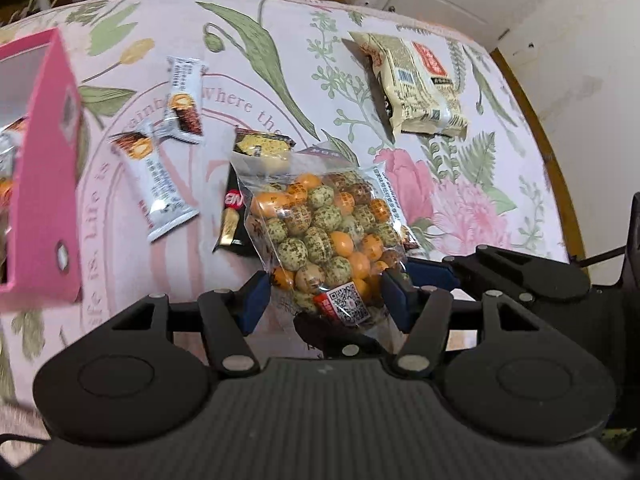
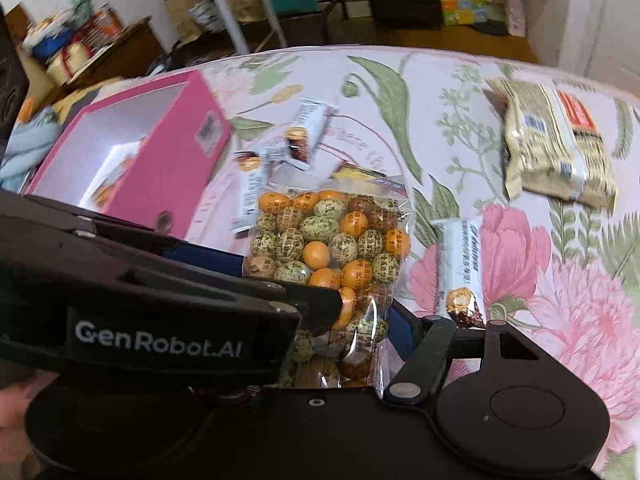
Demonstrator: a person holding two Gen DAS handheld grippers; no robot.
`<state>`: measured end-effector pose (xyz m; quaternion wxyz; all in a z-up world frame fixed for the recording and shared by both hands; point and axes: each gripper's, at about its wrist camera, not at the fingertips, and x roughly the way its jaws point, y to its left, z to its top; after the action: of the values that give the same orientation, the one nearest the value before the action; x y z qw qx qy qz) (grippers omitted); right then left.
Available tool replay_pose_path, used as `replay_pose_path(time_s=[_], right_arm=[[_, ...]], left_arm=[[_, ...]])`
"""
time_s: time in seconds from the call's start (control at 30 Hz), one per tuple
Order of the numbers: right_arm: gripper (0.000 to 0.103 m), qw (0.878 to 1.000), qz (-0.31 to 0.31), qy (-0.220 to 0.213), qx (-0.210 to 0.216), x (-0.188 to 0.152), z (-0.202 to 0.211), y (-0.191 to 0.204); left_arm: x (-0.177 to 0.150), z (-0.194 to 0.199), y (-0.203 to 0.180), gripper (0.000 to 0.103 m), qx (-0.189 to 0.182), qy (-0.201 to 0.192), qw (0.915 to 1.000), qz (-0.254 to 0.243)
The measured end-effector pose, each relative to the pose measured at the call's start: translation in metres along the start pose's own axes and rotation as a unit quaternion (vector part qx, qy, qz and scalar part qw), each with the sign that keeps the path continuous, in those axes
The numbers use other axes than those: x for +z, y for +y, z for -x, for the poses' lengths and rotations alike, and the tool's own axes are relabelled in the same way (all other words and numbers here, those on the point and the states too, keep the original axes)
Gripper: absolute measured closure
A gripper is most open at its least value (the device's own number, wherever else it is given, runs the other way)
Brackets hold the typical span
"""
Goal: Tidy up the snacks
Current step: 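Lift and carry the peanut bag with the left gripper into the box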
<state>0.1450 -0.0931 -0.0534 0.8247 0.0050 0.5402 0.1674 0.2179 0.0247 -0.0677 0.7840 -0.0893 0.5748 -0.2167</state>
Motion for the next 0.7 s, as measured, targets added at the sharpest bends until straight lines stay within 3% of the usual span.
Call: replay_pose_path(time_s=[0.33,0.7], right_arm=[[0.029,0.992,0.121,-0.019,0.001,0.028,0.047,0.073],[0.029,0.958,0.273,-0.069,0.05,0.081,0.033,0.161]], left_arm=[[-0.015,0.087,0.022,0.042,-0.006,-0.057,0.9971,0.051],[-0.022,0.157,0.094,0.037,0.036,-0.134,0.9822,0.127]])
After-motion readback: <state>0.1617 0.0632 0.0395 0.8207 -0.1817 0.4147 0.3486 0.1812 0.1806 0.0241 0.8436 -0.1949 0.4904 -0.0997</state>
